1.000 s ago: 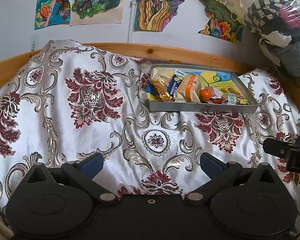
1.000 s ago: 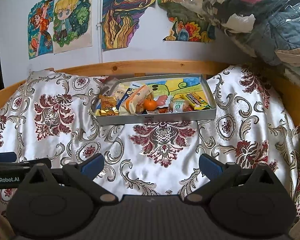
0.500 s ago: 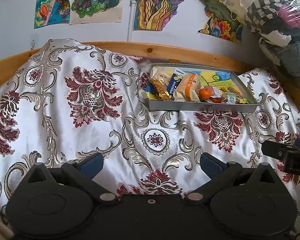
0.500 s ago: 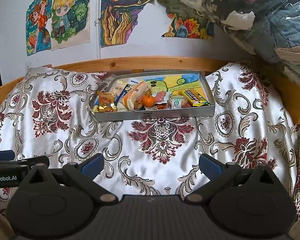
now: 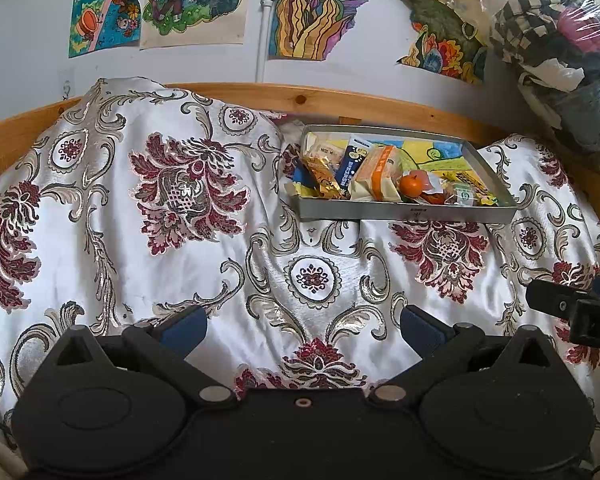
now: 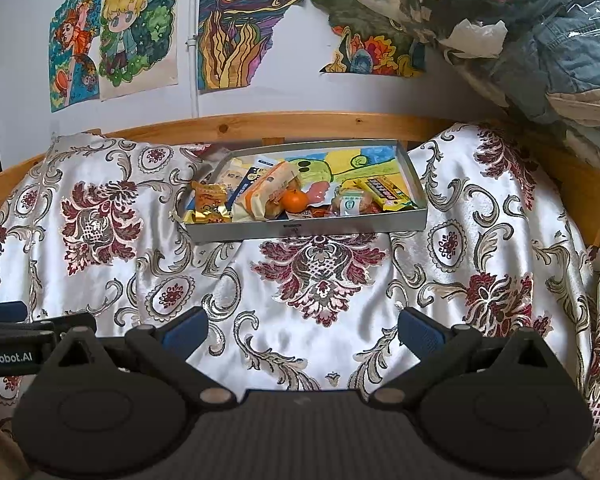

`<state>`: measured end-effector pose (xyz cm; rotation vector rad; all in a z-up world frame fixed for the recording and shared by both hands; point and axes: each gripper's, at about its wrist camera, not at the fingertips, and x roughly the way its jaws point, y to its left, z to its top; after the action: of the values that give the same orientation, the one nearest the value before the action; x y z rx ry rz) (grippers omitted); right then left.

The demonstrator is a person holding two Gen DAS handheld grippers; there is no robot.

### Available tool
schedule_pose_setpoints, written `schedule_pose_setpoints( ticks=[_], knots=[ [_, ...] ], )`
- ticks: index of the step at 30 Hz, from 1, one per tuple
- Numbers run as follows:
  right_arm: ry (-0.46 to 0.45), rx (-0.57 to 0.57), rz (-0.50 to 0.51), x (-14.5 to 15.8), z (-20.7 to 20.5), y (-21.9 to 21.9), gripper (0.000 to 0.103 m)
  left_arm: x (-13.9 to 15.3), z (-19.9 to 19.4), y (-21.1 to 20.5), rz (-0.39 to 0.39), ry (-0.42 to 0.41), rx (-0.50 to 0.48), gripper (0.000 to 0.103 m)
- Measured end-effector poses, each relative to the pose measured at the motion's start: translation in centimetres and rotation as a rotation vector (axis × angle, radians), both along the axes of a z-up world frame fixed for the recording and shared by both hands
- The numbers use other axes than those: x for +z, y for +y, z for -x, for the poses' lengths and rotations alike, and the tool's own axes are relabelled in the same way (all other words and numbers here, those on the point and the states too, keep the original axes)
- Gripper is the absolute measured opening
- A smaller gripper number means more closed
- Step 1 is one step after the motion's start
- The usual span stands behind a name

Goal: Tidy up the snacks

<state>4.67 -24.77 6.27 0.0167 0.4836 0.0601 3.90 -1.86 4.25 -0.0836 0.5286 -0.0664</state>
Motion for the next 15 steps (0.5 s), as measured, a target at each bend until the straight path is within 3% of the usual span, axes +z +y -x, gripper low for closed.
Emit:
schedule_pose_setpoints(
  ticks=[15],
  knots=[
    [0.026, -0.013, 0.007, -0.26, -0.31, 0.15, 0.103, -0.11, 0.03, 0.08, 0.001, 0.002, 0.001, 0.102]
  ],
)
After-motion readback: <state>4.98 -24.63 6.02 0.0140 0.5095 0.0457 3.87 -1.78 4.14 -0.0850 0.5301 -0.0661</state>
